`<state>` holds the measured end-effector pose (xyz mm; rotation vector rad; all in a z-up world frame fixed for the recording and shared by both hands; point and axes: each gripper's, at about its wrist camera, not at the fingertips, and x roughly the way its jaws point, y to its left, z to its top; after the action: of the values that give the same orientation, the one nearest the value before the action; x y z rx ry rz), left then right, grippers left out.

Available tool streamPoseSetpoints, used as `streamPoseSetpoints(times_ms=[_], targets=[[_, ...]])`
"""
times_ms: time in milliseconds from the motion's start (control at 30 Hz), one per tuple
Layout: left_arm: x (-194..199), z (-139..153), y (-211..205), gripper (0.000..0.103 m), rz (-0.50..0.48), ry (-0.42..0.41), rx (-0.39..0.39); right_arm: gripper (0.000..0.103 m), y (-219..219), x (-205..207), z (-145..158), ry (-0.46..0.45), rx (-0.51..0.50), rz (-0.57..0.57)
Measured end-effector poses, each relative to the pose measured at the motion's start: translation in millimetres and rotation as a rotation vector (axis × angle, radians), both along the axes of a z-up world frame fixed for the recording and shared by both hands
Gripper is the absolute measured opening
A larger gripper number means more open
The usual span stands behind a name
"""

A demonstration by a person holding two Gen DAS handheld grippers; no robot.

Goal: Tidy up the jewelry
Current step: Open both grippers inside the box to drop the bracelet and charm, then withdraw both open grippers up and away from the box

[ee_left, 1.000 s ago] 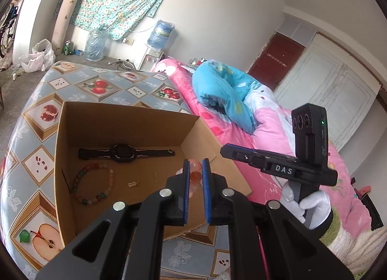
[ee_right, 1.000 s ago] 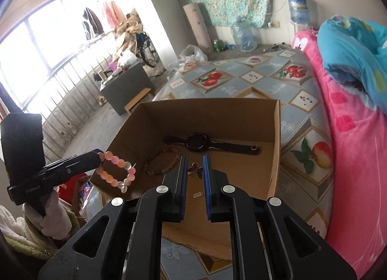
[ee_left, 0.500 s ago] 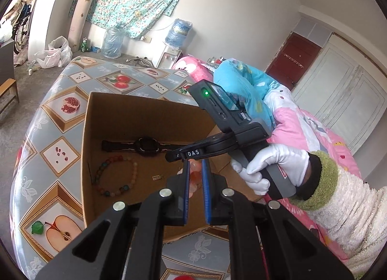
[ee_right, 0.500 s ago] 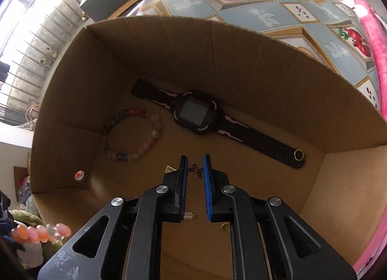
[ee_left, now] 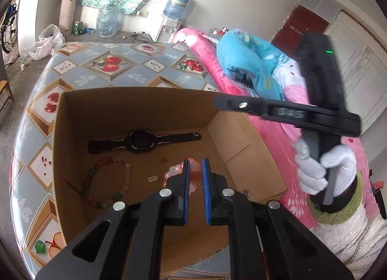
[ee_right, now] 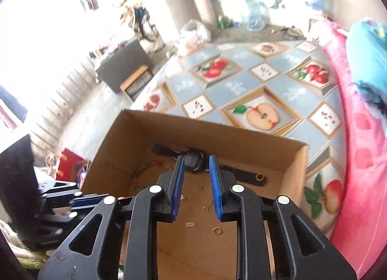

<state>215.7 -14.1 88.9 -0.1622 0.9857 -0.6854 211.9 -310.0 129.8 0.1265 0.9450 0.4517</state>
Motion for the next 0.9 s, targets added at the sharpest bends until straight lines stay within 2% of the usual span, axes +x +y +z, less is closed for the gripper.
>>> streamPoseSetpoints(times_ms=[100, 200, 367, 400, 500, 633, 767, 900], targets=[[28, -13, -27, 0.009, -0.047, 0.094, 0.039, 0.026, -36, -32, 15, -0.079, 0.061, -0.08], [54, -24, -57, 0.009, -0.081, 0.178, 0.073, 0.026, -64, -55, 15, -0.092, 0.109, -0.146], [70, -36, -113, 0.01, -0.154, 0.2, 0.162, 0.029, -106, -71, 10, -0.076, 0.162, -0.209], [70, -41, -123, 0.013, -0.185, 0.225, 0.17, 0.029, -110, -74, 9, -0.069, 0.167, -0.218], [67, -52, -137, 0.042, -0.229, 0.294, 0.132, 0.03, -120, -75, 1, -0.043, 0.187, -0.24], [58, -38, -119, 0.042, -0.184, 0.239, 0.073, 0.03, -129, -83, -5, -0.041, 0.221, -0.258], [38, -2, -74, 0.045, -0.107, 0.125, -0.001, 0.031, -131, -91, -8, -0.047, 0.241, -0.271], [5, 41, -11, 0.063, 0.061, -0.061, 0.011, 0.035, -124, -96, -17, -0.027, 0.251, -0.276]])
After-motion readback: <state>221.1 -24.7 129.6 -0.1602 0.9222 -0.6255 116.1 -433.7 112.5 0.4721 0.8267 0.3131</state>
